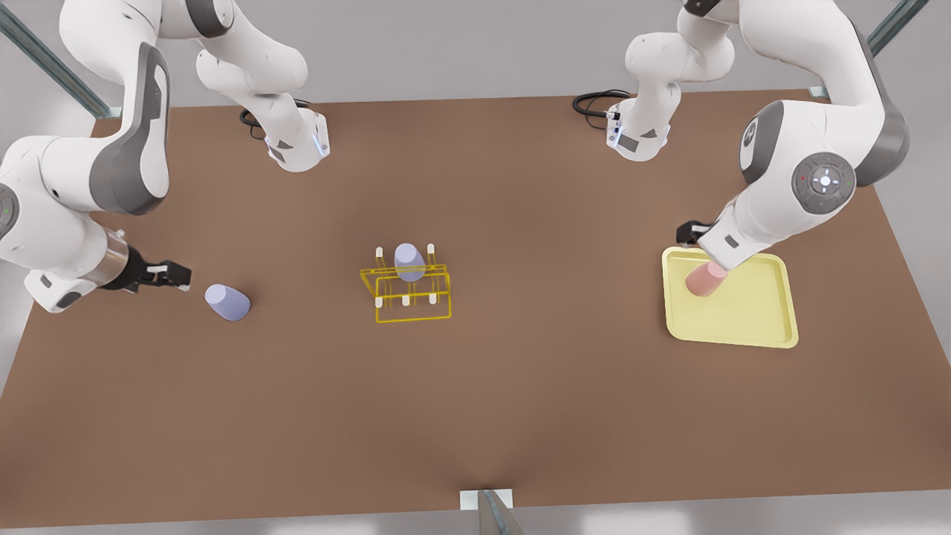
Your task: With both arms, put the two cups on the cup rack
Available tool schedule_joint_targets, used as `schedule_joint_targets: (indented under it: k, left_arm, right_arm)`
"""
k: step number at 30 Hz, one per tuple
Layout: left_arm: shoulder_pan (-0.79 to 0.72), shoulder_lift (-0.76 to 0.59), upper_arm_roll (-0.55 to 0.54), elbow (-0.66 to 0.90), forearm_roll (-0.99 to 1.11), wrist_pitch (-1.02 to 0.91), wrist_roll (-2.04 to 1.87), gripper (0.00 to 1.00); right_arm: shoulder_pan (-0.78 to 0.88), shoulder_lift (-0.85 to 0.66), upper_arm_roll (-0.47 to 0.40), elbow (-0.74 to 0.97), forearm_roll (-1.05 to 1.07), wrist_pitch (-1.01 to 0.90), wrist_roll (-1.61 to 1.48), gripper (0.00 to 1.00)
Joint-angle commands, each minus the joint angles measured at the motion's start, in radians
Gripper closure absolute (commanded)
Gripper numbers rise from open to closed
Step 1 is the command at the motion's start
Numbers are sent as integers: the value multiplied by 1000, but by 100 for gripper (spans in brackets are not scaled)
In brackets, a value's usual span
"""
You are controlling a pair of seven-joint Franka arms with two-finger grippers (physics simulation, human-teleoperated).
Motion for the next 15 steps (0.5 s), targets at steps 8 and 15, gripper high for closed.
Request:
schedule_joint_targets:
  k: [8,15]
  left_arm:
    - [110,73,125,-337,-52,552,188,0]
    - [164,97,227,-608,-54,830,410,0]
  right_arm:
    - [-79,16,-6,-264,-6,265,-234,0]
    - [-135,44,-6,-576,42,754,-291,0]
